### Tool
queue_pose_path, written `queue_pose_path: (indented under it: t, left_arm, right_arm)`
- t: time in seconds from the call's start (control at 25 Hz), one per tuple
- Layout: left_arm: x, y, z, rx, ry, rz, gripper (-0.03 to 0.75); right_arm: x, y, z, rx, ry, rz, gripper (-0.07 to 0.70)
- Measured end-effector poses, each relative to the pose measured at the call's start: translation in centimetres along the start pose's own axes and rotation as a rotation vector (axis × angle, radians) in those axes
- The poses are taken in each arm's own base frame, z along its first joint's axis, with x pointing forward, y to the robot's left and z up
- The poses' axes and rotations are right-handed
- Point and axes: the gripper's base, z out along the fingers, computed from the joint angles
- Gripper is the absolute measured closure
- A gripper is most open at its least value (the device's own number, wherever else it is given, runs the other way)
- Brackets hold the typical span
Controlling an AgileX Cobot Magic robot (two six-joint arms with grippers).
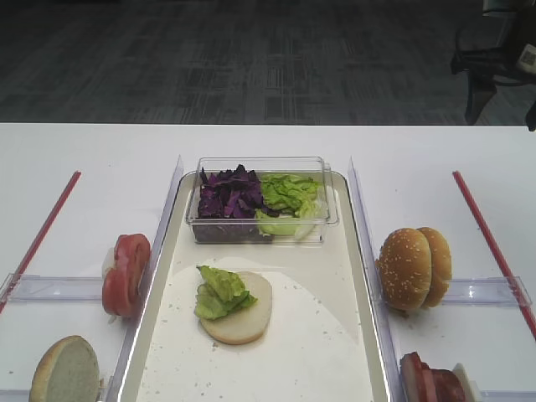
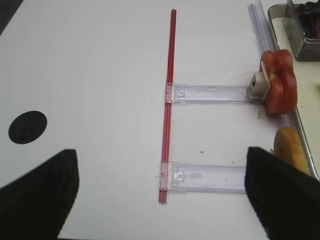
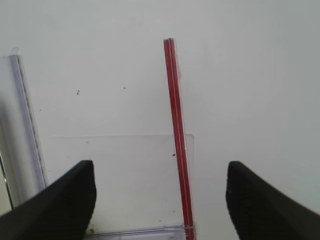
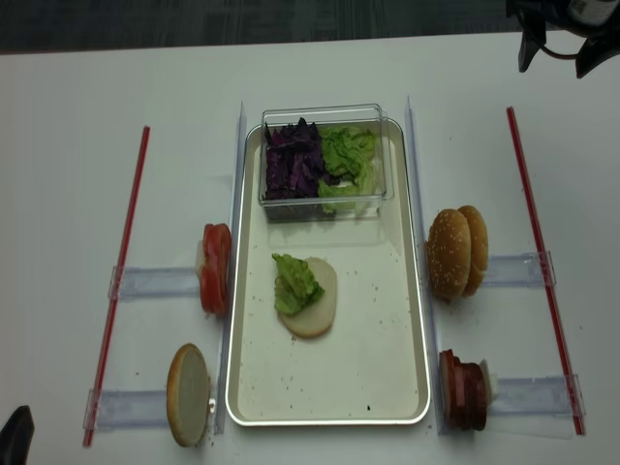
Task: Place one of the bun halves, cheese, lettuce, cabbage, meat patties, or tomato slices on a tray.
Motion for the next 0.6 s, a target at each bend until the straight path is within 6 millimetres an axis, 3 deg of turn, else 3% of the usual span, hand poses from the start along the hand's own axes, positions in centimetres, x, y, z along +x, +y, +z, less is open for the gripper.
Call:
queue_pose_path:
  t: [0.32,0.6]
  left_arm:
    - [0.0,0.0,0.0,0.000,0.000,0.000,0.097]
    - [0.0,0.0,0.0,0.000,0.000,0.000,0.097]
  right_arm:
    - [0.6,0.1,-0.7,-0.015,-0.004,-0.001,0.069]
    - [4.8,-0.3,-0.6,-0.007,0.087,-0.012,0.070]
